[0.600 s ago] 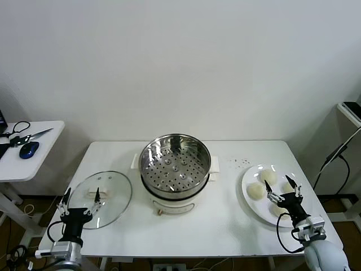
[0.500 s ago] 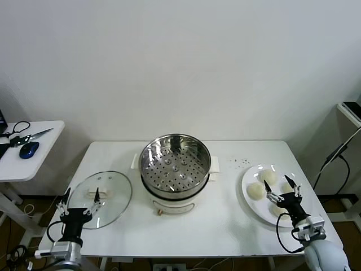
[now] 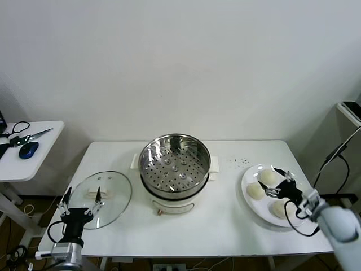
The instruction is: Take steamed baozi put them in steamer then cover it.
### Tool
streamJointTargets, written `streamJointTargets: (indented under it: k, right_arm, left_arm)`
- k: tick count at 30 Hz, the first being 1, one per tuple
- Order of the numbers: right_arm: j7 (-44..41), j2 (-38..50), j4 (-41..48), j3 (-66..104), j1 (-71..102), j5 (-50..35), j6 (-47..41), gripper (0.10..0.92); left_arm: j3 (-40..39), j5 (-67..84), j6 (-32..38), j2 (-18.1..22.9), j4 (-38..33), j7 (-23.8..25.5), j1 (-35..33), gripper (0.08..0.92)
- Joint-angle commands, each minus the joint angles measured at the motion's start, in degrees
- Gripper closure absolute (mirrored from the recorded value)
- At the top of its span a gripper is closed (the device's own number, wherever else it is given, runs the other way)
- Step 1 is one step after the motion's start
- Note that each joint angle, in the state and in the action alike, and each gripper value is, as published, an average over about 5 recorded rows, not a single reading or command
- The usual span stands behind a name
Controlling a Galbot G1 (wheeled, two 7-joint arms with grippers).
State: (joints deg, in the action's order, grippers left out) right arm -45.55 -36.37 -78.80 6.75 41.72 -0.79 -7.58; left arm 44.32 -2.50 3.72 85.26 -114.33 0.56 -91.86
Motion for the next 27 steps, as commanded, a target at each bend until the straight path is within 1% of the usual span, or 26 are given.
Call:
streamJointTargets:
  k: [1, 5, 8, 14, 20, 27]
  right_arm:
    - [-14.8, 10.3, 10.8, -29.8, -29.4, 7.5, -0.5, 0.203]
    - [-16.7, 8.1, 17.4, -41.4, -40.2, 9.0, 1.6, 0.203]
    - [-17.5, 6.0, 20.9, -44.9, -42.9, 10.0, 2.7, 0.203]
    - [-18.3, -0.9, 28.0, -46.8, -44.7, 12.3, 5.8, 0.203]
    - [-18.4, -8.4, 33.6, -47.6, -44.8, 13.8, 6.7, 0.203]
    - [-18.2, -14.4, 39.8, -47.9, -44.5, 15.2, 8.2, 0.203]
  left_arm:
    - [0.0, 0.1, 0.1, -0.1, 0.1, -0.1, -0.2, 0.177]
    - [0.1, 0.4, 0.2, -0.3, 0.3, -0.2, -0.3, 0.177]
    - [0.2, 0.6, 0.2, -0.4, 0.6, -0.2, -0.2, 0.177]
    - [0.3, 0.7, 0.0, -0.8, 1.1, -0.3, 0.0, 0.177]
    - [0.5, 0.6, -0.1, -1.0, 1.7, -0.4, 0.2, 0.177]
    - [1.0, 0.6, -0.3, -1.4, 2.2, -0.4, 0.1, 0.177]
